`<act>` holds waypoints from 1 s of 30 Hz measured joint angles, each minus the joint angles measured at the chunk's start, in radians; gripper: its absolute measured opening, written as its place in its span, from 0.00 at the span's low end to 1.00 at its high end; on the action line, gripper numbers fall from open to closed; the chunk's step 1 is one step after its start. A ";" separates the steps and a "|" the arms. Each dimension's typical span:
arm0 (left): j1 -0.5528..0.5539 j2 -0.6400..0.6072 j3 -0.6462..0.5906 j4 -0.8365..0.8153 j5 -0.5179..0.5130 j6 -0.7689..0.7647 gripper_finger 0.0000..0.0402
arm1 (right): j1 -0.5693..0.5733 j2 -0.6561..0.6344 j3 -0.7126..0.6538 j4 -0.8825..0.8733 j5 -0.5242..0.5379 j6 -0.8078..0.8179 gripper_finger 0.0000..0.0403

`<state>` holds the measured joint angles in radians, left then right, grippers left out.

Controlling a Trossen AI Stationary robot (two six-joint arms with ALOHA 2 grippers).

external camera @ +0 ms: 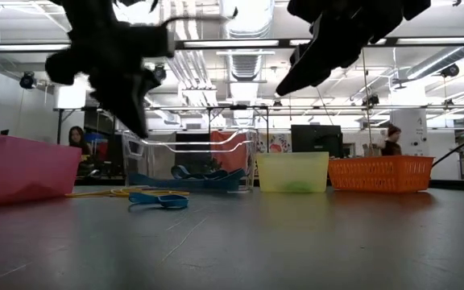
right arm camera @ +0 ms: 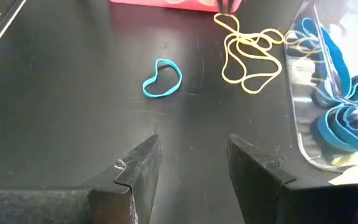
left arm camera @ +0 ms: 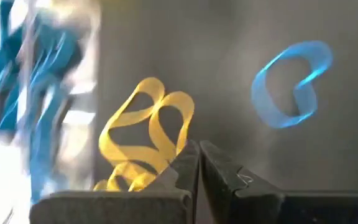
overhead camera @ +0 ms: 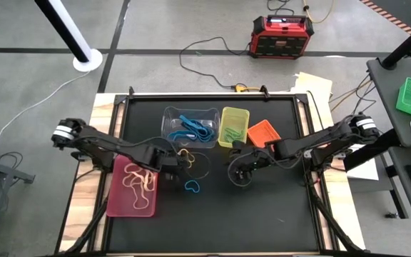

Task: Sort rubber bands into baskets
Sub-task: Put the yellow rubber band into the orange bin

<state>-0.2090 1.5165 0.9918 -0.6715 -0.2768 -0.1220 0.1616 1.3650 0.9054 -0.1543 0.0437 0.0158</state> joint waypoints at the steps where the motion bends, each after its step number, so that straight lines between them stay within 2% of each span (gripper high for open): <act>1: 0.001 0.005 -0.001 -0.038 -0.020 -0.018 0.01 | 0.000 0.005 0.000 0.004 0.000 0.004 0.43; 4: 0.009 0.043 -0.002 -0.091 -0.023 -0.010 0.06 | 0.000 0.011 0.000 0.010 -0.002 0.014 0.43; 11: 0.020 0.165 -0.002 -0.100 -0.023 0.135 0.28 | 0.000 0.009 0.000 0.014 -0.003 0.014 0.43; 14: 0.022 0.212 -0.002 -0.100 -0.036 0.160 0.33 | 0.000 0.008 0.000 0.012 -0.016 0.014 0.43; 20: 0.048 0.253 0.001 -0.116 -0.057 0.139 0.32 | 0.000 0.008 0.000 0.011 -0.020 0.012 0.43; 23: 0.072 0.259 0.001 -0.136 -0.031 0.111 0.30 | 0.000 0.008 0.000 0.012 -0.022 0.013 0.43; 27: 0.103 0.261 -0.008 -0.126 0.055 0.112 0.25 | 0.000 0.008 0.000 0.011 -0.022 0.014 0.43; 30: 0.105 0.261 -0.010 -0.118 0.054 0.120 0.19 | 0.000 0.008 0.000 0.011 -0.022 0.015 0.43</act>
<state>-0.1040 1.7779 0.9814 -0.7899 -0.2225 -0.0018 0.1616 1.3731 0.9051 -0.1429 0.0219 0.0311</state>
